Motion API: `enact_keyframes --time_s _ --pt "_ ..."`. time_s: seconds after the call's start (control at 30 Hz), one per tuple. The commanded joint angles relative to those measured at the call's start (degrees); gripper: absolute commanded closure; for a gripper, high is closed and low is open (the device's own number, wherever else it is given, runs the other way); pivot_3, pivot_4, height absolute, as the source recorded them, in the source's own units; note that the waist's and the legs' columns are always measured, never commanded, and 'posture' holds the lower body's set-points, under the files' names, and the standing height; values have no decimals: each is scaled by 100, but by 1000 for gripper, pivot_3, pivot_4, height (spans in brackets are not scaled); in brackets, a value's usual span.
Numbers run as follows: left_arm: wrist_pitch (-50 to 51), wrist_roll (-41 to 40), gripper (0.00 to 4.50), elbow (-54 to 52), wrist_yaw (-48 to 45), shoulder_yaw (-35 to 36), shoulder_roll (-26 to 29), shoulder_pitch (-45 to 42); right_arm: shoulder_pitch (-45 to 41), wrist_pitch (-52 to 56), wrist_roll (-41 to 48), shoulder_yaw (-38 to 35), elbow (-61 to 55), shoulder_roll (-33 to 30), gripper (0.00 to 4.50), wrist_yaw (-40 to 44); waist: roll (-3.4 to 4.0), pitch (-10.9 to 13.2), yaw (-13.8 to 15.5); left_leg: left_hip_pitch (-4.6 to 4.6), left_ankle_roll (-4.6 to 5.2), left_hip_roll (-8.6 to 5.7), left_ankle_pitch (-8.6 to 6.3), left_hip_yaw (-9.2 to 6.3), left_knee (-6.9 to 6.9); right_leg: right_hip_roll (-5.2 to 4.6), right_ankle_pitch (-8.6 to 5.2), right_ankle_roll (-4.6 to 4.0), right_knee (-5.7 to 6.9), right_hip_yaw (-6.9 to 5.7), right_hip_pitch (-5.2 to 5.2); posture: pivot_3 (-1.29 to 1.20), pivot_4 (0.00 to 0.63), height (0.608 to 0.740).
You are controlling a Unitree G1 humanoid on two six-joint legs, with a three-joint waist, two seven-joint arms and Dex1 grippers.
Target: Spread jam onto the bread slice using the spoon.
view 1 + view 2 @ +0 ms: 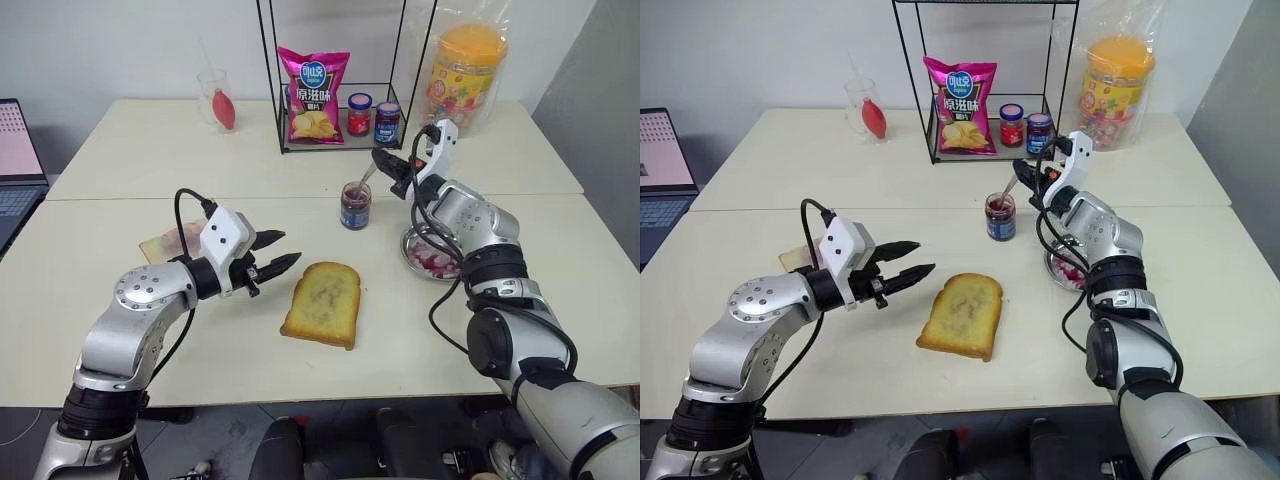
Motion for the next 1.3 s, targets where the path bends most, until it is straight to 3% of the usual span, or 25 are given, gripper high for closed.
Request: enact_keyframes --time_s 0.03,1.3 --pt "-128 50 2094 -47 -2 -15 -26 -143 -179 12 162 -74 -305 17 4462 -8 0 0 -1 0 0 0 0 0 0 0 0 0 0 0 0 0 150 740" --pt "-285 242 2094 217 121 -1 -275 -564 -217 759 1130 -1016 -287 -95 4462 -671 0 0 -1 -8 0 0 0 1 -2 1 0 0 0 1 -9 0 150 740"
